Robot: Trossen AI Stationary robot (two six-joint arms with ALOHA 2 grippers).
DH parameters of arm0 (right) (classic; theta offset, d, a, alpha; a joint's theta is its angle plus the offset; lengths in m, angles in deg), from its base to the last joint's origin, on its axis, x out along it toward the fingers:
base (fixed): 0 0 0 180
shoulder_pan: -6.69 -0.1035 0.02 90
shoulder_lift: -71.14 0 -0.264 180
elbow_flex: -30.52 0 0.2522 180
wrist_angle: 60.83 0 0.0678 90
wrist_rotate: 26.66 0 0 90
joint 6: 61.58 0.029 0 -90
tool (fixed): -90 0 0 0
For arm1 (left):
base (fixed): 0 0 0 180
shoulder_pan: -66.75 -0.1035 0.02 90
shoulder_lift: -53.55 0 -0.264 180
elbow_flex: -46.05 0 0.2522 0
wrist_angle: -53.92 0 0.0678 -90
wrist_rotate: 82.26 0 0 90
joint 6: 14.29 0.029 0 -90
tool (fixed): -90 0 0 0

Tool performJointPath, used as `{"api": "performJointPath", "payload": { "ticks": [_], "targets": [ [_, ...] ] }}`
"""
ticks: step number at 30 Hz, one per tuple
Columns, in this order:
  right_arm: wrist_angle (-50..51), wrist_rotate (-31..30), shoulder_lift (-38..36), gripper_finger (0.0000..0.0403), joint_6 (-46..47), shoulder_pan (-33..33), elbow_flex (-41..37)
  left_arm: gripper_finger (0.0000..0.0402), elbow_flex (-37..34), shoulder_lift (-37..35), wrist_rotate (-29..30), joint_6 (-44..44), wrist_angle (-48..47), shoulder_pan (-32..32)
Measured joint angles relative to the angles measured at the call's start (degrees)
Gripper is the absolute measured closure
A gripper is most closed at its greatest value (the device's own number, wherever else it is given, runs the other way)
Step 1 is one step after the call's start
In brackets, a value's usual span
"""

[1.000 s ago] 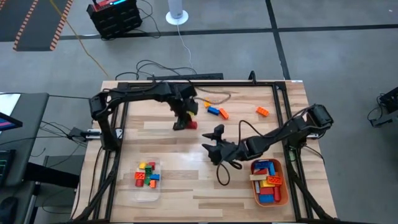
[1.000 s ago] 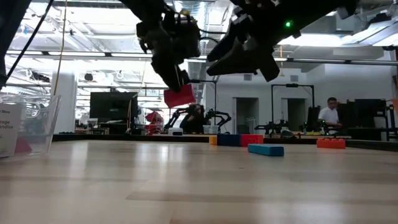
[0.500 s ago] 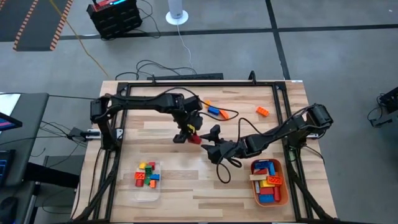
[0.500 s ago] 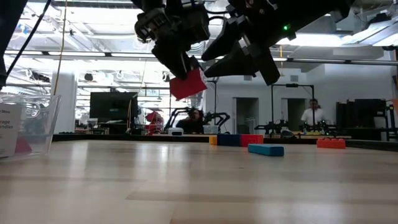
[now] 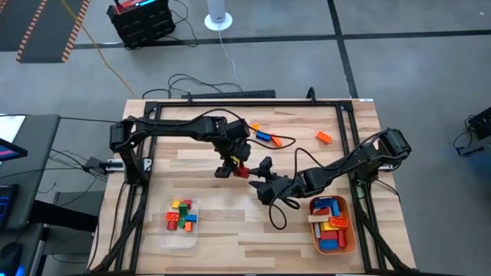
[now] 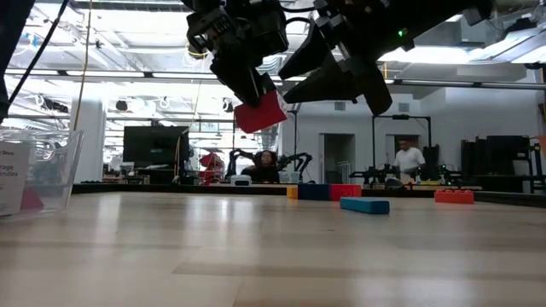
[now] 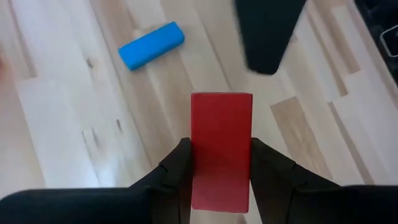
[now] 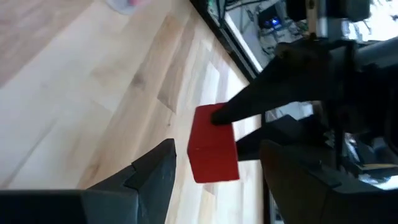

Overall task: Sort blocks by size
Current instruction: Put the large red block into the orange bin

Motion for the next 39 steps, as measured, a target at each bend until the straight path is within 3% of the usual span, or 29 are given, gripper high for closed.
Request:
{"api": "performJointPath", "payload": {
  "ticks": [20, 27, 31, 39],
  "targets": [
    [0.75, -0.81, 0.00, 0.0140, -1.22, 1.17, 0.00, 0.0288, 0.02, 0.00, -1.55, -2.43, 5.51, 0.09],
    [0.86, -0.81, 0.00, 0.0200, -1.19, 1.37, 0.00, 0.0288, 0.04, 0.00, -3.35, -4.17, 7.74, 0.11],
    [0.97, -0.81, 0.00, 0.0245, -0.91, 1.35, 0.00, 0.0258, 0.04, 0.00, -3.69, -4.95, 7.55, 0.21],
    [1.86, -1.60, 0.00, 0.0245, 3.02, 1.37, 0.00, 0.0187, 0.04, -1.10, -2.41, -6.49, 5.48, -0.99]
  ]
}}
